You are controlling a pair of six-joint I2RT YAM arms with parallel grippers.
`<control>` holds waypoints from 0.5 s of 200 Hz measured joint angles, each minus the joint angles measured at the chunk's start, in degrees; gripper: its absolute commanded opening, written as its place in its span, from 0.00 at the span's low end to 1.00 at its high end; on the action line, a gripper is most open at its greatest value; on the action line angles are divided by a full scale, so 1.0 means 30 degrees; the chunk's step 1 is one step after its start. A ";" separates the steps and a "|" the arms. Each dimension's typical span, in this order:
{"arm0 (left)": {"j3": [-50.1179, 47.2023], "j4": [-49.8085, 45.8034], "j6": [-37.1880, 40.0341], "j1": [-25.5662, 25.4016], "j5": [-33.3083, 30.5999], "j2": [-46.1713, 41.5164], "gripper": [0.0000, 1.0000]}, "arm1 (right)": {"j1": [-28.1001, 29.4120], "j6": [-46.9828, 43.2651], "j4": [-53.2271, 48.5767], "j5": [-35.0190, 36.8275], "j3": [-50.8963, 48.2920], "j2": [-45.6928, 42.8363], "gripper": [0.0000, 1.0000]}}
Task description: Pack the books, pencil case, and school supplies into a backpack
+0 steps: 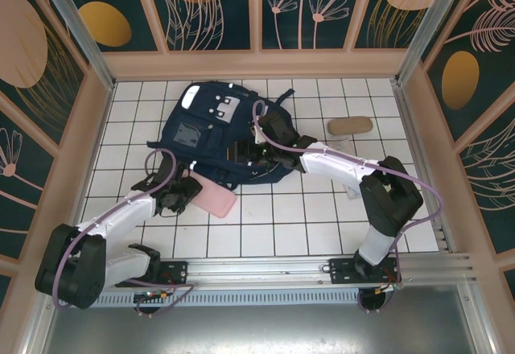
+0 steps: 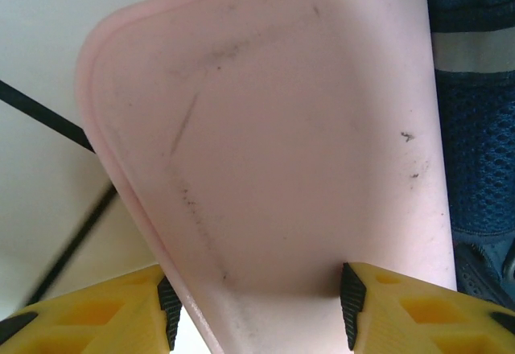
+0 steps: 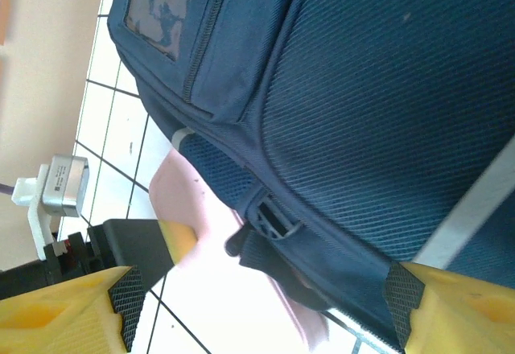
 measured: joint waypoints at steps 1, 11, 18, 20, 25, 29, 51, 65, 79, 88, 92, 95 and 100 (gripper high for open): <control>0.0015 0.0007 -0.0022 -0.0022 0.0000 0.0022 0.55 | 0.0000 0.0000 0.0000 0.0000 0.0000 0.0000 0.80; 0.0219 0.0000 -0.0168 -0.0233 -0.0007 0.0255 0.55 | 0.0000 -0.0007 0.0007 0.0000 0.0007 0.0080 0.79; 0.0284 -0.0058 -0.0255 -0.0306 -0.0044 0.0291 0.55 | 0.0000 -0.0007 0.0015 0.0000 0.0007 0.0153 0.77; 0.0299 -0.0066 -0.0291 -0.0313 -0.0066 0.0291 0.55 | 0.0000 -0.0007 0.0007 0.0007 0.0007 0.0168 0.77; 0.0313 -0.0124 -0.0306 -0.0313 -0.0138 0.0284 0.55 | 0.0000 -0.0022 0.0015 0.0000 0.0007 0.0255 0.76; 0.0313 -0.0146 -0.0328 -0.0321 -0.0189 0.0270 0.56 | 0.0000 -0.0015 0.0022 0.0000 0.0007 0.0328 0.75; 0.0423 -0.0612 -0.0364 -0.0379 -0.0699 0.0022 0.56 | 0.0007 -0.0117 0.0131 -0.0124 0.0270 0.1217 0.70; 0.0597 -0.1005 -0.0350 -0.0379 -0.1078 -0.0146 0.56 | 0.0029 -0.0233 0.0197 -0.0168 0.0590 0.2069 0.69; 0.0780 -0.1202 -0.0321 -0.0379 -0.1355 -0.0160 0.56 | 0.0051 -0.0291 0.0204 -0.0197 0.0903 0.2834 0.69; 0.0831 -0.1304 -0.0284 -0.0379 -0.1399 -0.0160 0.56 | 0.0066 -0.0313 0.0058 -0.0197 0.1260 0.3293 0.69; 0.0838 -0.1348 -0.0270 -0.0379 -0.1421 -0.0160 0.56 | 0.0066 -0.0342 -0.0029 -0.0211 0.1508 0.3555 0.69; 0.0852 -0.1377 -0.0270 -0.0379 -0.1421 -0.0160 0.56 | 0.0066 -0.0342 -0.0066 -0.0197 0.1668 0.3694 0.69; 0.0860 -0.1421 -0.0211 -0.0379 -0.1428 -0.0160 0.56 | 0.0058 -0.0357 -0.0102 -0.0240 0.1967 0.3985 0.69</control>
